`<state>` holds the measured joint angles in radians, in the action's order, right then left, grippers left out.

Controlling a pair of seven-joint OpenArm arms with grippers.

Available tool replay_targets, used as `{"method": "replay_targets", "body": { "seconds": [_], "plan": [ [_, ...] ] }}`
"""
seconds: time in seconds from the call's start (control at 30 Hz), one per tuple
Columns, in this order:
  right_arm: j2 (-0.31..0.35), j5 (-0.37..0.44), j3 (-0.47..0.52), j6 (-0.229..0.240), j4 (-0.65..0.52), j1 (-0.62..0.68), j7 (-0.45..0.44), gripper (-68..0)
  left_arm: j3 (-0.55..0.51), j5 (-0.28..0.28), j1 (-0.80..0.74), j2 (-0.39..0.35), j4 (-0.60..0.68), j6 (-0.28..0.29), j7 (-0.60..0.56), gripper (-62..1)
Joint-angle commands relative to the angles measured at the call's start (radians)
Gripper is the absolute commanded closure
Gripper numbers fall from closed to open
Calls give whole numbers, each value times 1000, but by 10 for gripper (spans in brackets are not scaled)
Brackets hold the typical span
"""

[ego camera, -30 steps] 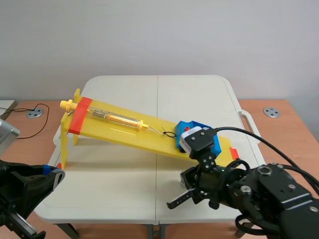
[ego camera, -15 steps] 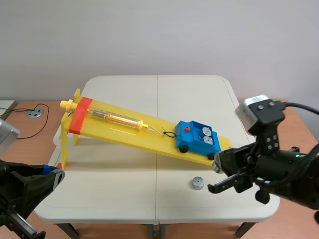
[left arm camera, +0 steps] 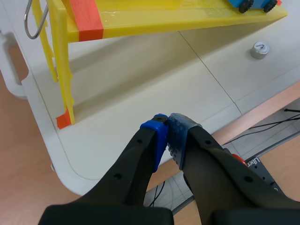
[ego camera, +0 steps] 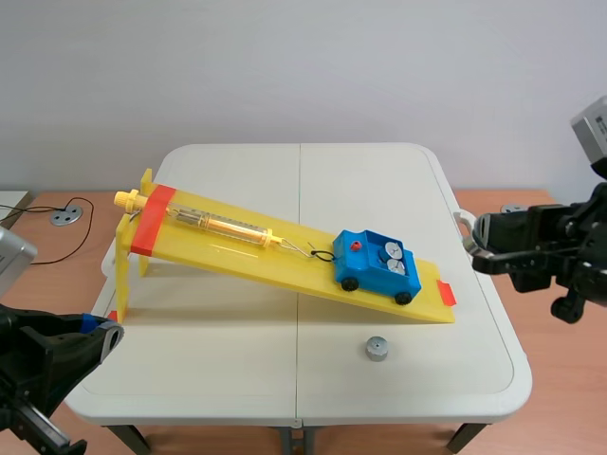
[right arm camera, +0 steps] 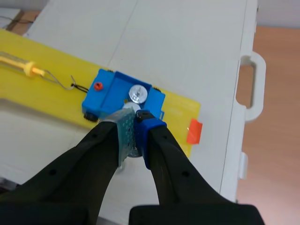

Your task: Place the four metal weights on the blue cart on the ramp.

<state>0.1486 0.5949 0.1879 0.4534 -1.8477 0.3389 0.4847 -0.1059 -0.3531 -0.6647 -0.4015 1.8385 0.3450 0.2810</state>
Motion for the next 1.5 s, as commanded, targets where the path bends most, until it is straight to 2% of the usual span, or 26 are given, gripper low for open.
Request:
{"method": "replay_targets", "body": {
  "seconds": [0.0,0.13,0.23,0.57,0.67,1.0,1.1,1.3,1.47],
  "plan": [
    [-28,69,-25,27,-9,-133,-121,-6,-16,-70,20,8,71,25,-97,-38],
    [-76,47,-25,10,78,-215,-121,-7,-16,-70,20,8,71,25,-97,-38],
    [-98,-27,-29,3,133,-273,-141,-7,-16,-70,20,8,71,25,-97,-38],
    [-99,-313,-198,-159,254,-417,-212,-8,-16,-70,20,8,71,25,-97,-38],
    [-100,-366,-256,-183,273,-439,-222,-8,-16,-70,20,8,71,25,-97,-38],
    [-110,-515,-364,-319,311,-459,-237,-9,-16,-70,20,8,71,25,-97,-38],
    [-110,-544,-380,-357,311,-459,-240,-9,-16,-70,20,8,71,25,-97,-38],
    [-121,-548,-386,-379,319,-459,-241,-9,-16,-70,20,8,71,25,-97,-38],
    [-130,-548,-399,-380,372,-484,-241,-9,-16,-70,20,9,71,25,-97,-38]
  ]
}}
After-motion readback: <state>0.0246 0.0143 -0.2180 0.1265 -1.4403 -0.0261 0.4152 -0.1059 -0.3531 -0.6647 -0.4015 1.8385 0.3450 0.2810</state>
